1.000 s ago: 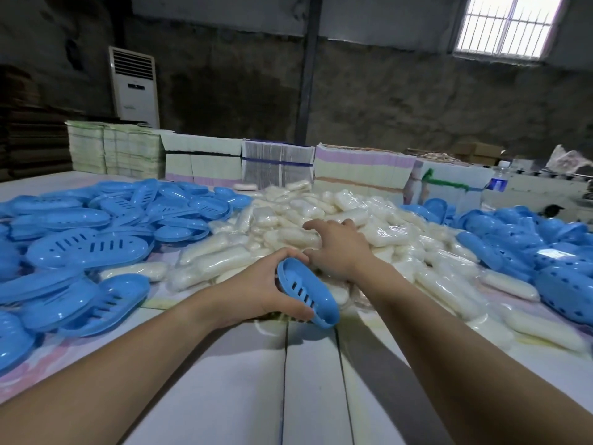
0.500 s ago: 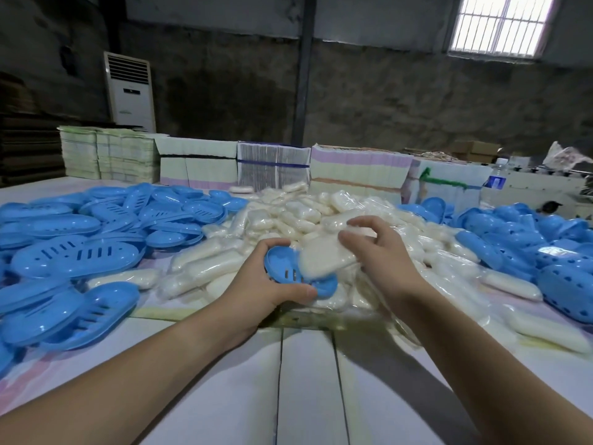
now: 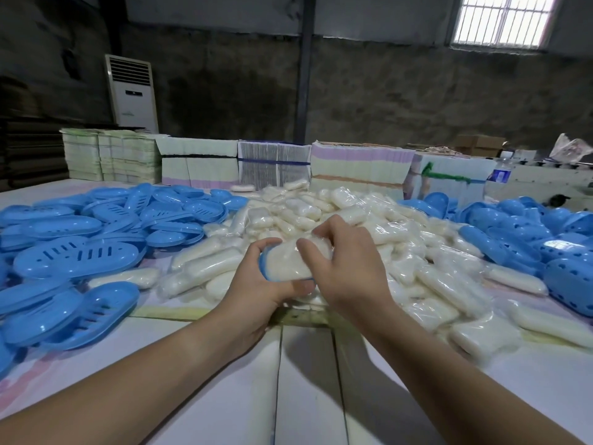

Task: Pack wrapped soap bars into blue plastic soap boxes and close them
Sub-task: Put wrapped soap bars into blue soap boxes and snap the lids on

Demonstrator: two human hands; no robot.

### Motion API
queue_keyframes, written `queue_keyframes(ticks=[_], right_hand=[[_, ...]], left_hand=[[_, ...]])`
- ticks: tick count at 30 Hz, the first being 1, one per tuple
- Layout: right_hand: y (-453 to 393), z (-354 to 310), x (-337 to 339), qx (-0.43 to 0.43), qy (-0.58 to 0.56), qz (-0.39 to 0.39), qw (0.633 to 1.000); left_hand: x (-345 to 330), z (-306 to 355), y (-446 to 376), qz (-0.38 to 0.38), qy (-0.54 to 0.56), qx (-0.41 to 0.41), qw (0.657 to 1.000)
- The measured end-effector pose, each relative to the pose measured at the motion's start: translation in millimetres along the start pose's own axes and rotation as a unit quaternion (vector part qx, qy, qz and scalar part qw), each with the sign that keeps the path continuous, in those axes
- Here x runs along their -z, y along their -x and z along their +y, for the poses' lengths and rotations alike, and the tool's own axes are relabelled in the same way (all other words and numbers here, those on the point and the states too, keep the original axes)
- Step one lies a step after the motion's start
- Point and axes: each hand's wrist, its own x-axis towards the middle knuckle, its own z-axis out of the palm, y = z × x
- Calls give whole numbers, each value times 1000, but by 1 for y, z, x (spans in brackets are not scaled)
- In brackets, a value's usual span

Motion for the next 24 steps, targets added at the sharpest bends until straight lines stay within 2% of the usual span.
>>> queue_keyframes(ticks=[3,11,24], right_hand=[[-5,10,3,-9,32,-43,999],[-19,33,31,8,-108,-190,976],[-14,37,22,33,-61,-159,985]], left_hand=[[3,1,-2,-4,22,4,1000],[5,14,-2,-32,91,42,994],[10,11,0,-35,30,49,998]])
